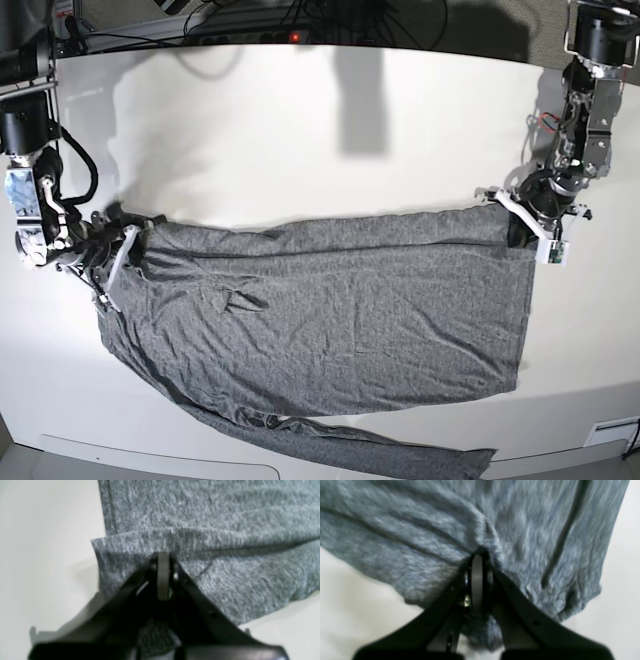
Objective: Fold the T-shirt properly
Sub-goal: 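Lift the collar edge with both grippers and pull it toward the hem, then drag the held collar edge back toward the robot with both grippers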
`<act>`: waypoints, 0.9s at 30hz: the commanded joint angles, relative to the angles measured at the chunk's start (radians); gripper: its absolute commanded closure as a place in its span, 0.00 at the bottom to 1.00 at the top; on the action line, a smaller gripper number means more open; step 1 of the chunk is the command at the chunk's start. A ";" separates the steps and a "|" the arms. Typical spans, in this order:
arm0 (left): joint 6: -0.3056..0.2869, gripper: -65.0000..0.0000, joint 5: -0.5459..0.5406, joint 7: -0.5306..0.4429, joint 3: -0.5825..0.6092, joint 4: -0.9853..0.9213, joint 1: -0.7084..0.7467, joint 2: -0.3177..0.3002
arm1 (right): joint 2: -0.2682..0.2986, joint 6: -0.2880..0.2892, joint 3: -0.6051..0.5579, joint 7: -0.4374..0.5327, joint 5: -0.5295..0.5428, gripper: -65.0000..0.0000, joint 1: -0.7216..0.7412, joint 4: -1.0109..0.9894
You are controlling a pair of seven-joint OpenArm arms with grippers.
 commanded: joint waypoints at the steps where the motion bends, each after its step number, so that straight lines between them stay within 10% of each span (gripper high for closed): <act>1: 0.004 1.00 0.005 0.010 -0.006 0.006 -0.002 -0.009 | 0.021 -0.005 0.008 -0.012 -0.006 1.00 0.016 0.002; 11: 0.004 1.00 0.016 -0.086 -0.006 0.013 0.129 -0.010 | 0.068 0.074 0.008 0.032 0.001 1.00 -0.189 0.090; 22: 0.001 1.00 0.017 -0.087 -0.149 0.045 0.285 -0.010 | 0.122 -0.057 0.020 0.047 -0.007 1.00 -0.478 0.367; 27: -0.118 1.00 0.028 -0.094 -0.253 0.144 0.413 -0.010 | 0.121 -0.061 0.115 0.044 -0.004 1.00 -0.606 0.471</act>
